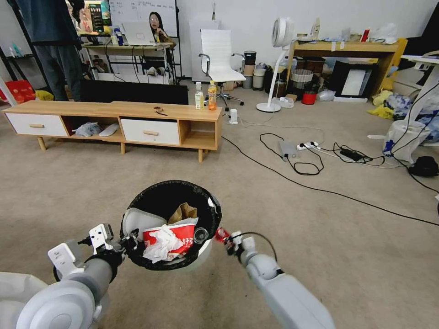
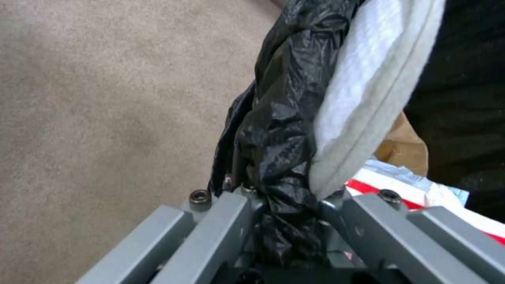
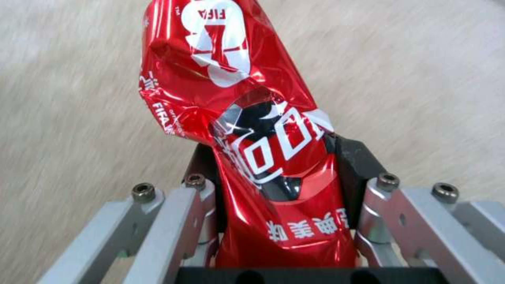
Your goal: Pick up the trash bin and place the garbage on the floor into it.
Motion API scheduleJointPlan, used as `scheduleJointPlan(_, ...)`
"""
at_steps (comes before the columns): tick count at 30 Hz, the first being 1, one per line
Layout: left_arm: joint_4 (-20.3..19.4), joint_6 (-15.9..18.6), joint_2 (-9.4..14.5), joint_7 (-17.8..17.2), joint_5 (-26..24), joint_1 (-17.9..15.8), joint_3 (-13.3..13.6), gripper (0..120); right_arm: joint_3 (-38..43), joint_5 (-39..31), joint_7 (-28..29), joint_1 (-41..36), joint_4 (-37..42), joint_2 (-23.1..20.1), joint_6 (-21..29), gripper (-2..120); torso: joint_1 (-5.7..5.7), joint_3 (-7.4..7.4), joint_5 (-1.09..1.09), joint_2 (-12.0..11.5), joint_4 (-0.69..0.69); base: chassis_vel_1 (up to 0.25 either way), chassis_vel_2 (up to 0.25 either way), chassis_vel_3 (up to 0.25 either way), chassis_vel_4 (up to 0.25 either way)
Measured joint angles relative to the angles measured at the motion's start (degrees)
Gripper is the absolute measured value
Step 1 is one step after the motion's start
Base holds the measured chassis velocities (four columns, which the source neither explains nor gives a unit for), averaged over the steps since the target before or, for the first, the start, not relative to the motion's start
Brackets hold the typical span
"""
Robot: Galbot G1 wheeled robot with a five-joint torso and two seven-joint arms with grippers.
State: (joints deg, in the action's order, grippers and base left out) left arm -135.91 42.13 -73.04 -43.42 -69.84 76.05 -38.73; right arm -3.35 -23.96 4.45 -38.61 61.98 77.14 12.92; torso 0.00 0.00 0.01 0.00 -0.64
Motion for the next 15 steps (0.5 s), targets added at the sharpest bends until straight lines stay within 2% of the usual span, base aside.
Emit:
scheduleJointPlan(5,0.24,0.00,0.25,0.00,-0.19,-0.29,-0.01,4,4.54,0.26,1.32,-0.10,3.84,-1.58,-1.90,34,0.00,0.00,0.00,0.00,0.01,0.000,0.000,0.000,0.000)
scheduleJointPlan(11,0.25,0.00,0.51,-0.01,-0.53,-0.38,-0.16,4,8.22,0.82,1.57,-0.04,5.43,-1.74,-2.51,34,0.00,0.00,0.00,0.00,0.01,0.000,0.000,0.000,0.000)
scheduleJointPlan(15,0.22,0.00,0.79,-0.05,-0.71,-0.38,-0.27,4,11.79,1.80,1.63,0.36,9.61,-1.98,-3.88,34,0.00,0.00,0.01,-0.01,0.01,0.000,0.000,0.000,0.000)
